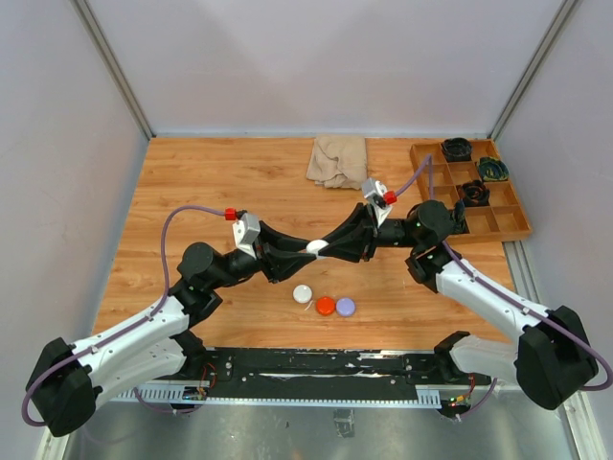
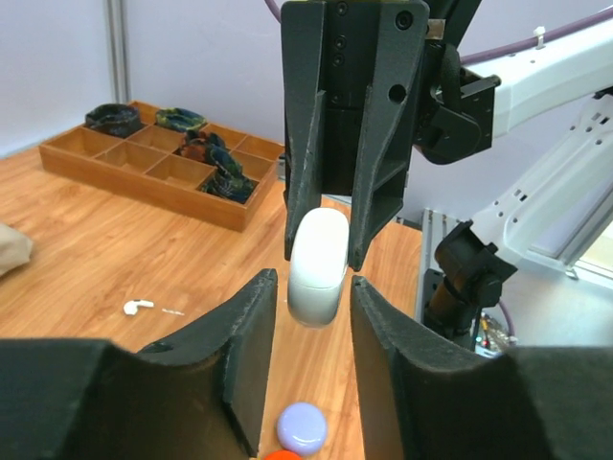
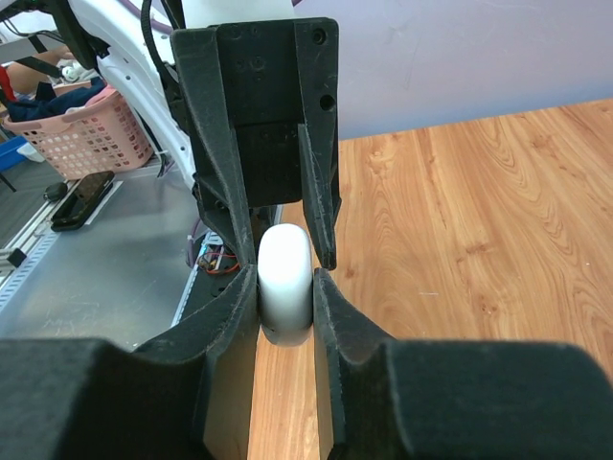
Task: Insert the wireless bluetooth earbuds into the charging case
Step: Close the charging case.
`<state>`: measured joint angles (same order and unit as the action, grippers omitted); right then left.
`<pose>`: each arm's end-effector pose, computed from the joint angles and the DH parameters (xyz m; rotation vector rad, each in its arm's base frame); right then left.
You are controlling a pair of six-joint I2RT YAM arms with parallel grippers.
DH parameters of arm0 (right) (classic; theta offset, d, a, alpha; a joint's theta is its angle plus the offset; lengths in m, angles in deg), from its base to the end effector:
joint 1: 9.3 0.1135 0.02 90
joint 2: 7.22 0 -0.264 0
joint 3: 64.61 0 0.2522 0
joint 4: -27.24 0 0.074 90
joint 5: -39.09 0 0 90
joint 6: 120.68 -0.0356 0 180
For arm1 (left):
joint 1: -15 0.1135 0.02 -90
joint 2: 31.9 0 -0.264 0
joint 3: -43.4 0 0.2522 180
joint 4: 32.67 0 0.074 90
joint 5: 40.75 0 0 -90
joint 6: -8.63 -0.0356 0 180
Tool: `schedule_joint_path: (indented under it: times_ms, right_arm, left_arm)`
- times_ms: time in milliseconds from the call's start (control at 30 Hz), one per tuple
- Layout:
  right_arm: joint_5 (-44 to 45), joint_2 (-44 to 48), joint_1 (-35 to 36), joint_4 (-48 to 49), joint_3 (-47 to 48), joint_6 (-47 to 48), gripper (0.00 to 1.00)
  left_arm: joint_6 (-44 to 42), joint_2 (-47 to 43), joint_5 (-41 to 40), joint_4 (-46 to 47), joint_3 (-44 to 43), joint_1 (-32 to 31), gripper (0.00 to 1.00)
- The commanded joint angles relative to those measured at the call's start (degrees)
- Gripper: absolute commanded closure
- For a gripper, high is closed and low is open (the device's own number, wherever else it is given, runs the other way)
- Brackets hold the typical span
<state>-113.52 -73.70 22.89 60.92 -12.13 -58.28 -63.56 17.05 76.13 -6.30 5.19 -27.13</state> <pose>0.1900 0.1570 0.3250 -1.0950 1.1701 1.4979 0.1347 -0.1436 0.2941 0.7064 1.2412 -1.1789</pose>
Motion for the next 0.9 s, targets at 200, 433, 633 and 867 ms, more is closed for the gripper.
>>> schedule_joint_path:
  times_ms: [200,433,633,867]
  right_arm:
    - [2.5,2.3,1.5,-4.0,2.4,4.1,0.95]
    - [3.4,2.8,2.0,-4.3,2.4,4.9,0.95]
    - [3.7,2.7,2.3,-4.3,2.5,5.1,0.95]
    - [4.5,3.0,2.5,-3.9,2.4,5.2,0.96]
  left_arm:
    - [0.1,1.3,0.3,2.6,-0.2,0.3,0.48]
    - [1.2,2.8,1.3,4.0,-0.2,0.3,0.47]
    - [1.5,3.7,1.6,5.0,-0.3,0.3,0.51]
    - [1.8,4.7,1.7,5.9,0.0,0.3,0.52]
